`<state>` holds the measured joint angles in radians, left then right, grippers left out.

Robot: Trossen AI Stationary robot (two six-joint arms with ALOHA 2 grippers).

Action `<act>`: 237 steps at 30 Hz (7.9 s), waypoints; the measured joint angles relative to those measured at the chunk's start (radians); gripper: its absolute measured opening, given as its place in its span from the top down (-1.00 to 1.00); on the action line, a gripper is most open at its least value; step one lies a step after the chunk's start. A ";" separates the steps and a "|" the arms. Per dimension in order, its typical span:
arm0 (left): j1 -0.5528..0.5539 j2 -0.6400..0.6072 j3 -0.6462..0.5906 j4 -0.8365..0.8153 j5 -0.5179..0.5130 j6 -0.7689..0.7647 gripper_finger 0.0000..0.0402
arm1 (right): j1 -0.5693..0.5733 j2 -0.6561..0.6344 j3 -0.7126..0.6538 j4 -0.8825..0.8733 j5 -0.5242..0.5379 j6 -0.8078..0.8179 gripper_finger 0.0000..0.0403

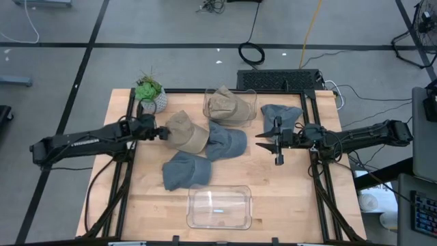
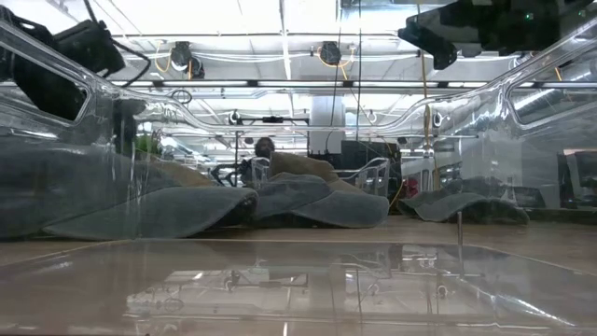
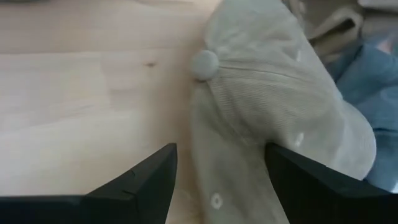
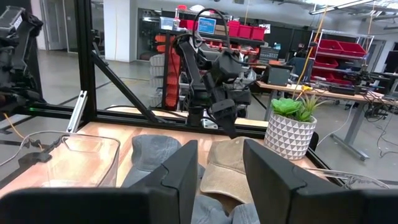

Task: Pick & Place hat
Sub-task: Put the brown cap into the top transparent bin

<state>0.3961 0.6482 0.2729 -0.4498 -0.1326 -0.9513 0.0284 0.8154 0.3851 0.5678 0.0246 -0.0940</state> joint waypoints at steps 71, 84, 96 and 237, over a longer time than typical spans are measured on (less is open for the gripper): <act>-0.072 0.600 0.372 0.129 0.121 1.336 -0.26 | 0.000 0.000 0.000 -0.019 -0.003 0.000 0.41; -0.072 0.675 0.372 0.150 0.079 1.343 0.04 | 0.000 0.000 0.000 -0.019 -0.003 0.000 0.41; -0.064 0.658 0.372 0.142 0.076 1.308 0.92 | 0.000 0.000 0.000 -0.019 -0.002 0.000 0.41; -0.061 1.191 0.926 0.803 -0.288 0.787 0.99 | 0.000 0.000 0.000 -0.026 0.000 0.001 0.42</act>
<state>0.3351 1.8393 1.1992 0.3531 -0.4206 -0.1648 0.0283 0.8158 0.3851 0.5419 0.0250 -0.0933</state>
